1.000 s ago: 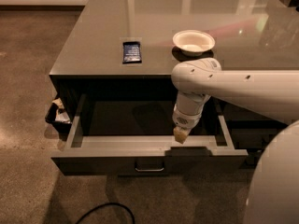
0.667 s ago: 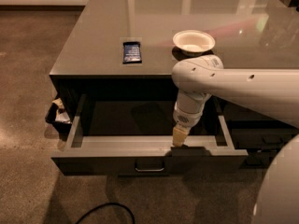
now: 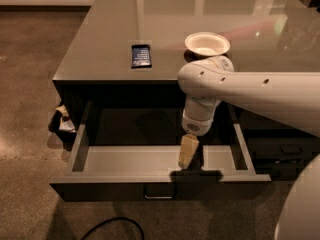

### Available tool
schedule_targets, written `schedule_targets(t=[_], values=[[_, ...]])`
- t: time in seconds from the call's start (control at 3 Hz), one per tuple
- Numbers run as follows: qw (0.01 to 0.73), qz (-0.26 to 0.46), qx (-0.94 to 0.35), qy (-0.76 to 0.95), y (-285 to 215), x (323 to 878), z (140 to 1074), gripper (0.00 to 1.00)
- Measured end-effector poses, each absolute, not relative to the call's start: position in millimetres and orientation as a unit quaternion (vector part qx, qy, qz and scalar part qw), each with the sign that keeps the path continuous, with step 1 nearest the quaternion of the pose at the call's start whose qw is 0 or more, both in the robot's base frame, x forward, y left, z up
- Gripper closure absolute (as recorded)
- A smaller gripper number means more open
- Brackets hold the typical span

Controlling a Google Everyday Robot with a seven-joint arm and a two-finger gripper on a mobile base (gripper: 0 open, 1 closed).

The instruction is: Open top drawer

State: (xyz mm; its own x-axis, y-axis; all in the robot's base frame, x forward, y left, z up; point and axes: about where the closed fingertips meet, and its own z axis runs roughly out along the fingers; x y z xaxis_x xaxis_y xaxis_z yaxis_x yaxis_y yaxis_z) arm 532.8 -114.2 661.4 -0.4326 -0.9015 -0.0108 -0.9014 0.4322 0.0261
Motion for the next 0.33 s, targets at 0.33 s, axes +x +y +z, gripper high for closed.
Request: schedule_targets(t=[0.33], values=[[0.002,-0.014,0.533,-0.846,-114.2,532.8,661.4,0.0]])
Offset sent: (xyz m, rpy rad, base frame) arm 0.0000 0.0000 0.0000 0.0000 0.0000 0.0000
